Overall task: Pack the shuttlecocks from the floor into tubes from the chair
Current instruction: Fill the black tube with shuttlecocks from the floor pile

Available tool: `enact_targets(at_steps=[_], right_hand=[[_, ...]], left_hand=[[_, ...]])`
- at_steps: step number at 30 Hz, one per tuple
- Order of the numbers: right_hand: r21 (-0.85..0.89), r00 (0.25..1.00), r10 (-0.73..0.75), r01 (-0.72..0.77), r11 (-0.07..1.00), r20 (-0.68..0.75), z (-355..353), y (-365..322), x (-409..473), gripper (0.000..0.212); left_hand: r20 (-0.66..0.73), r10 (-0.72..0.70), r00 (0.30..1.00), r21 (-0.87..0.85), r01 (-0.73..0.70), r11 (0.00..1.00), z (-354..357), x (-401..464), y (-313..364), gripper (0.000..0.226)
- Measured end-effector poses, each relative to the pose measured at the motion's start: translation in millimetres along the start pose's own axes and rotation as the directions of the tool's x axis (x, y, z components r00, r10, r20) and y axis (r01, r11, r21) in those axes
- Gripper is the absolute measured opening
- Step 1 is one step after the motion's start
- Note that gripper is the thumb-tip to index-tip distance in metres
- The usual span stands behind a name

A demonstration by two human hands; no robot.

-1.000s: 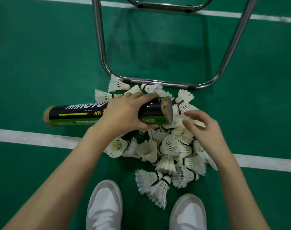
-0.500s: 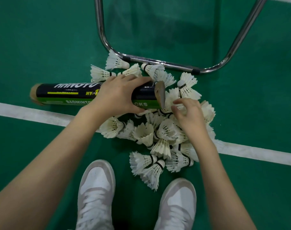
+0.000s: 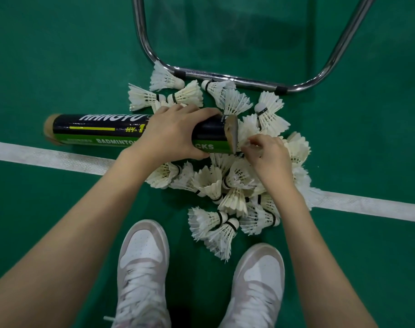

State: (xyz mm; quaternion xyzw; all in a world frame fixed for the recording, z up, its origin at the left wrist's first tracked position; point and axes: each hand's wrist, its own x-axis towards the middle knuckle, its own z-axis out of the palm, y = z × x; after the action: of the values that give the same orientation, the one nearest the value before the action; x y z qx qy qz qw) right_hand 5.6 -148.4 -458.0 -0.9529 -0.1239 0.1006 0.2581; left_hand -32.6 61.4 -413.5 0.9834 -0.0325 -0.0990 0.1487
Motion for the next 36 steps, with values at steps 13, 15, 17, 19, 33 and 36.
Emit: enact_targets(at_steps=[13, 15, 17, 19, 33, 36], right_hand=[[0.111, 0.984, 0.049, -0.03, 0.993, -0.174, -10, -11, -1, 0.013], [0.267, 0.971, 0.119, -0.061, 0.962, -0.208, -19, -13, -5, 0.011], [0.419, 0.957, 0.178, -0.069, 0.905, -0.228, -31, -15, -11, 0.005], [0.503, 0.949, 0.201, -0.054, 0.863, -0.243, -42, -21, -16, 0.003], [0.778, 0.999, 0.02, 0.021, 0.628, -0.043, -77, -65, -50, 0.014], [0.754, 0.998, -0.014, 0.05, 0.654, -0.053, -80, -78, -45, 0.019]], left_hand=[[-0.038, 0.008, 0.999, 0.005, -0.008, 1.0, 2, 3, -4, 0.086], [-0.034, 0.005, 0.999, 0.006, -0.005, 1.0, 1, 3, -4, 0.086], [-0.024, -0.002, 1.0, 0.008, 0.002, 1.0, 1, 3, -2, 0.085], [-0.016, -0.003, 1.0, 0.008, 0.003, 1.0, 0, 3, 0, 0.085], [-0.117, 0.036, 0.992, 0.073, -0.027, 0.997, -54, -4, 38, 0.084], [-0.153, 0.034, 0.988, 0.057, -0.026, 0.998, -57, 4, 42, 0.082]])
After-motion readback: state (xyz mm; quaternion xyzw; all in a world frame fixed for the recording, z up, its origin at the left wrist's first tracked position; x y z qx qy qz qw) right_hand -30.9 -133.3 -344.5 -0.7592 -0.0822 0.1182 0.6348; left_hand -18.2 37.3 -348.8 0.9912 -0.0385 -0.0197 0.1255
